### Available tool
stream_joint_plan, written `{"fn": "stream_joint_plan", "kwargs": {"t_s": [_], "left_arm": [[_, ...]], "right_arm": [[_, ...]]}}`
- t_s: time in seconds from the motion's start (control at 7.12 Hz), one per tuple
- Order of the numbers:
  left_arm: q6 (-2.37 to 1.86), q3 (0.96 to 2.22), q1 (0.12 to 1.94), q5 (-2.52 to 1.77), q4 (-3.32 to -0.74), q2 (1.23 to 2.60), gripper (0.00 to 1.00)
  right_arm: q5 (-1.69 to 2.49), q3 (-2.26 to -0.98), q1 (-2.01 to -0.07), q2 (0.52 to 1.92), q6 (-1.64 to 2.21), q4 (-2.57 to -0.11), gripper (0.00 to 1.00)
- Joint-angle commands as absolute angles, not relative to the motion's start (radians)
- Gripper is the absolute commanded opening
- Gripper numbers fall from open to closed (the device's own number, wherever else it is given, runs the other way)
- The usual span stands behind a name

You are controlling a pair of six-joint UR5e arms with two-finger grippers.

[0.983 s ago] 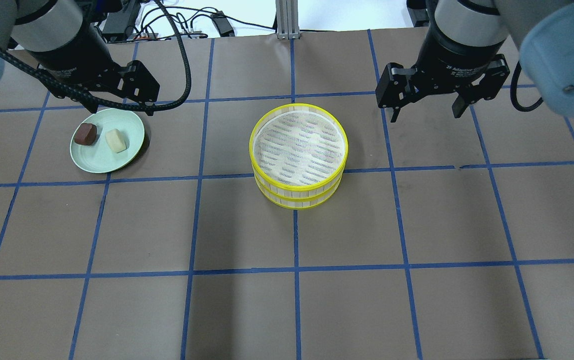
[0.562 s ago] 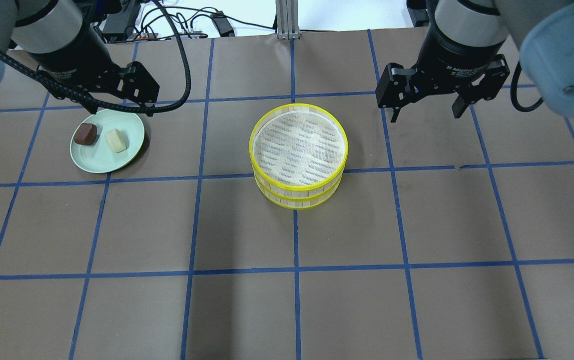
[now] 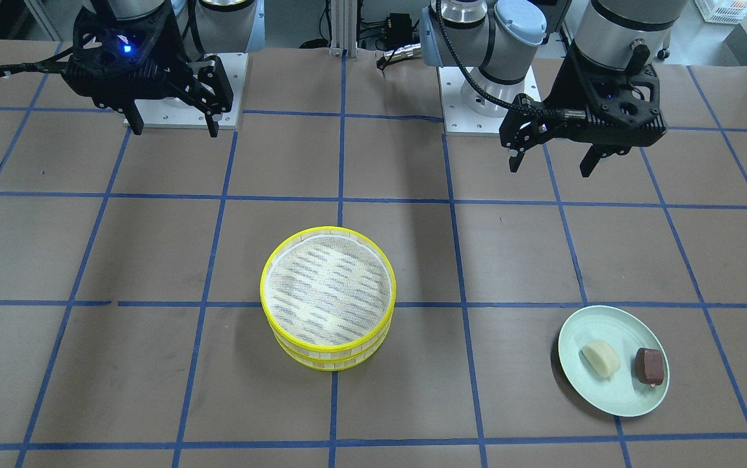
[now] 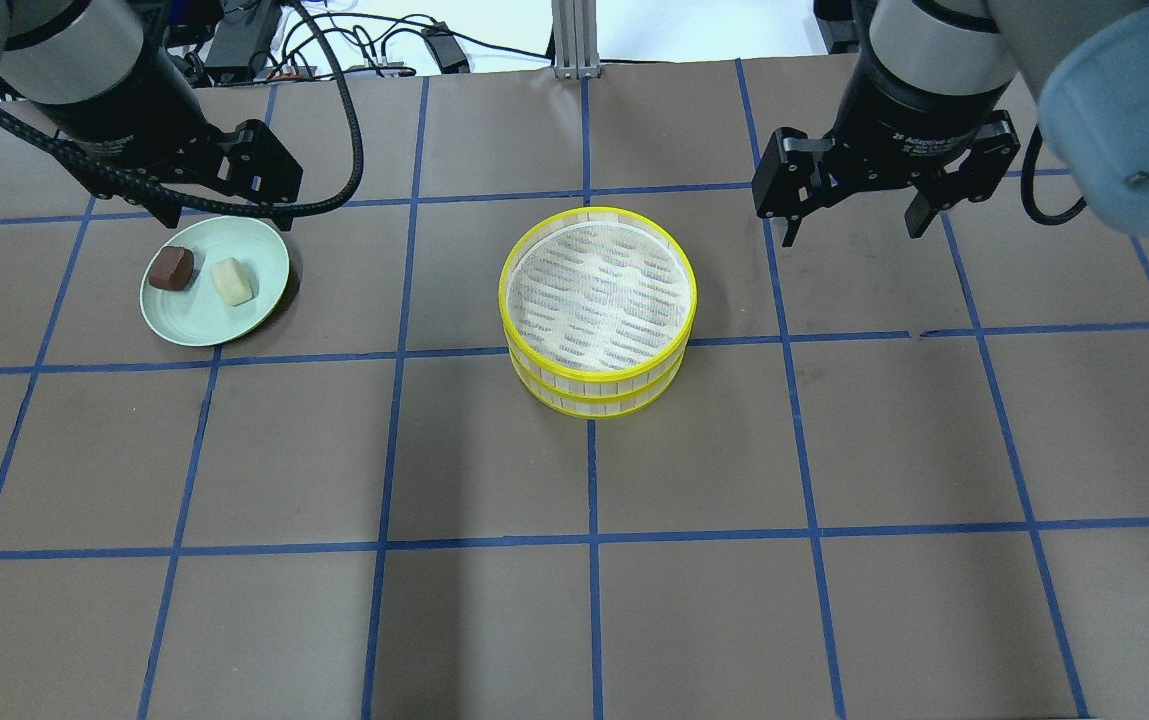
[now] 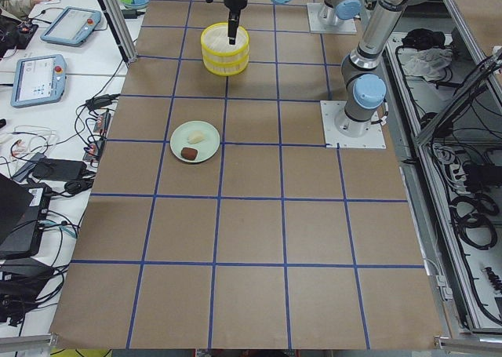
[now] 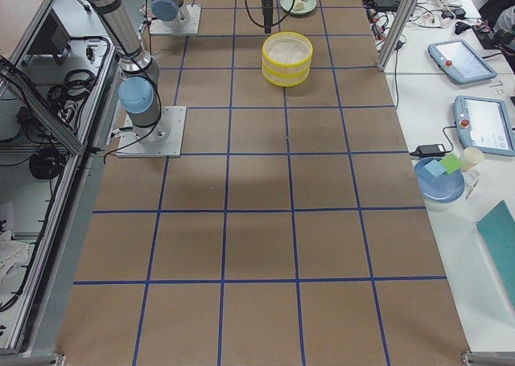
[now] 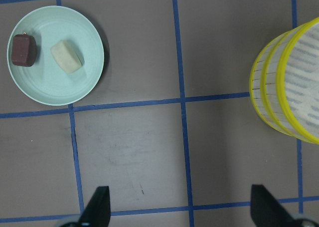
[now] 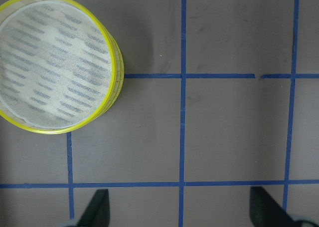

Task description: Place buns in different layers of steamer

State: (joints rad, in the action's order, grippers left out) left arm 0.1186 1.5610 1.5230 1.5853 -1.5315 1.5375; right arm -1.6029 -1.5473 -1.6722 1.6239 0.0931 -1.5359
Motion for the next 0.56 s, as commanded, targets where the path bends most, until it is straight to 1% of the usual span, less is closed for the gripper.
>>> {"fn": "stream_joint_plan", "kwargs": {"t_s": [0.0,0.42], "left_arm": [[0.118,1.562,1.522,1.589,-1.535,1.537,1.0],[0.118,1.562,1.517,1.588,-1.535,1.542,1.0]], "right_arm": [[-1.603,-1.548,-1.674,1.623,0.094,-1.534,1.0],[-1.603,-1.548,-1.677,1.626,0.097,-1.534,1.0]]}}
